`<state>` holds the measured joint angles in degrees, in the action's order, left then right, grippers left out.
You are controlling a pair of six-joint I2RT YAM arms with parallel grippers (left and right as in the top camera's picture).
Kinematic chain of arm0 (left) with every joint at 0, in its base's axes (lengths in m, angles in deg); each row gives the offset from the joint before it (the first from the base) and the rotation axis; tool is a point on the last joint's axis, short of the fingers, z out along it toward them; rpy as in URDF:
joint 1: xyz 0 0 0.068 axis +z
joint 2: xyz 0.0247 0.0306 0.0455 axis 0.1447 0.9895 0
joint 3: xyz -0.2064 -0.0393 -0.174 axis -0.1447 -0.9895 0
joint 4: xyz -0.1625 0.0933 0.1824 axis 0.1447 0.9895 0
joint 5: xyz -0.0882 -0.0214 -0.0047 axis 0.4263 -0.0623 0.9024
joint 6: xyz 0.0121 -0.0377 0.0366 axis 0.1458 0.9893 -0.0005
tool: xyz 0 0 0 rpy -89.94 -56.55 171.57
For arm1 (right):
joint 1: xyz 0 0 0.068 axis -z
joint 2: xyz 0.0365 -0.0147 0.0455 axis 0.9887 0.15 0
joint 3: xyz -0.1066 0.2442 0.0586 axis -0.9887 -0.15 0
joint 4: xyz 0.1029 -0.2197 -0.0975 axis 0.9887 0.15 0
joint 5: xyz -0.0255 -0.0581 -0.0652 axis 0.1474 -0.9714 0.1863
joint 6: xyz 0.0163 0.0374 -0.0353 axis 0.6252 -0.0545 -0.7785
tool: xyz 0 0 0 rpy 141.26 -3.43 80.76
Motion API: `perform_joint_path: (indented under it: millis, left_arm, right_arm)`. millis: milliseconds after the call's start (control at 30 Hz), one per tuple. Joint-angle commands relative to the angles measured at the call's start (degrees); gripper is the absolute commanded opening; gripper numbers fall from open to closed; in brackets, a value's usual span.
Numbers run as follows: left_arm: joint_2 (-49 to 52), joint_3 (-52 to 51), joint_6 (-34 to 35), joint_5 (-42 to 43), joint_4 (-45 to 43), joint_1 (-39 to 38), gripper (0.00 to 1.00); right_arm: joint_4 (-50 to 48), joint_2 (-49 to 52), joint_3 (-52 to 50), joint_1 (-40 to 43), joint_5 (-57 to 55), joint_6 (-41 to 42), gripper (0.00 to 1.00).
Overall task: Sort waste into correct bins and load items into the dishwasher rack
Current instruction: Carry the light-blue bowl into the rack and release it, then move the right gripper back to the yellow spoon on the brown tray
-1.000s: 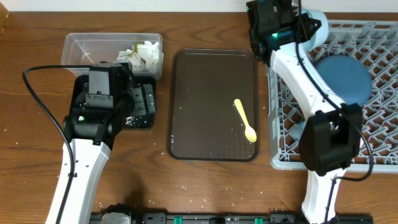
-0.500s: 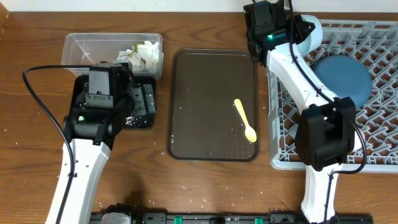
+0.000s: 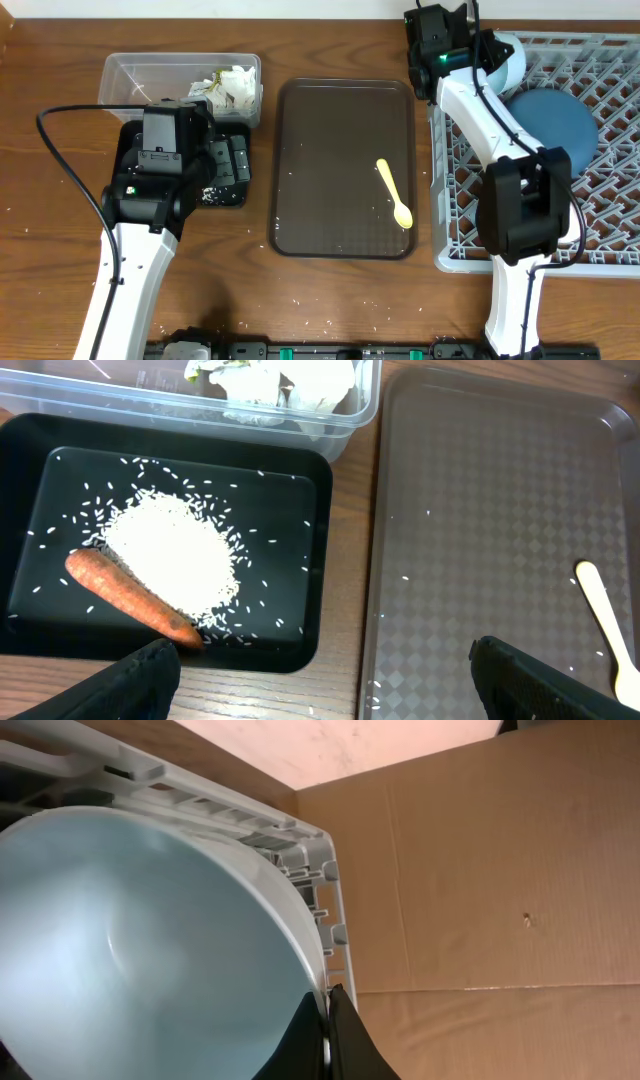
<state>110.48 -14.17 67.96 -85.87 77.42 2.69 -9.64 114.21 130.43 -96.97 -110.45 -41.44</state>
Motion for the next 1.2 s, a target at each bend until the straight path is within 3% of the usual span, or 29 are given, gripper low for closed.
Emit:
perform_joint_path:
  millis: [0,500,567,700,1033,1167]
  left_arm:
    - [0.09,1.33,-0.13,-0.68,-0.02,0.24,0.96]
    - [0.09,1.33,-0.13,-0.68,-0.02,0.26,0.96]
    - [0.09,1.33,-0.13,-0.68,-0.04,0.24,0.96]
    - [0.09,1.33,-0.13,-0.68,-0.02,0.24,0.96]
    - [0.09,1.33,-0.13,-0.68,-0.02,0.26,0.96]
    - [0.09,1.33,-0.13,-0.68,-0.02,0.24,0.96]
  right_arm:
    - [-0.13,0.50,-0.24,-0.74,1.90,-0.39,0.01]
    - [0.55,0.50,-0.24,-6.19,4.92,-0.68,0.03]
    - [1.27,0.50,-0.24,-6.88,5.90,-0.66,0.14]
    - [2.80,0.48,-0.24,-9.09,6.03,-0.66,0.20]
    - [0.83,-0.09,-0.07,-14.75,2.43,-0.83,0.59]
    - [-0.17,-2.97,1.42,-15.63,2.93,-1.68,0.66]
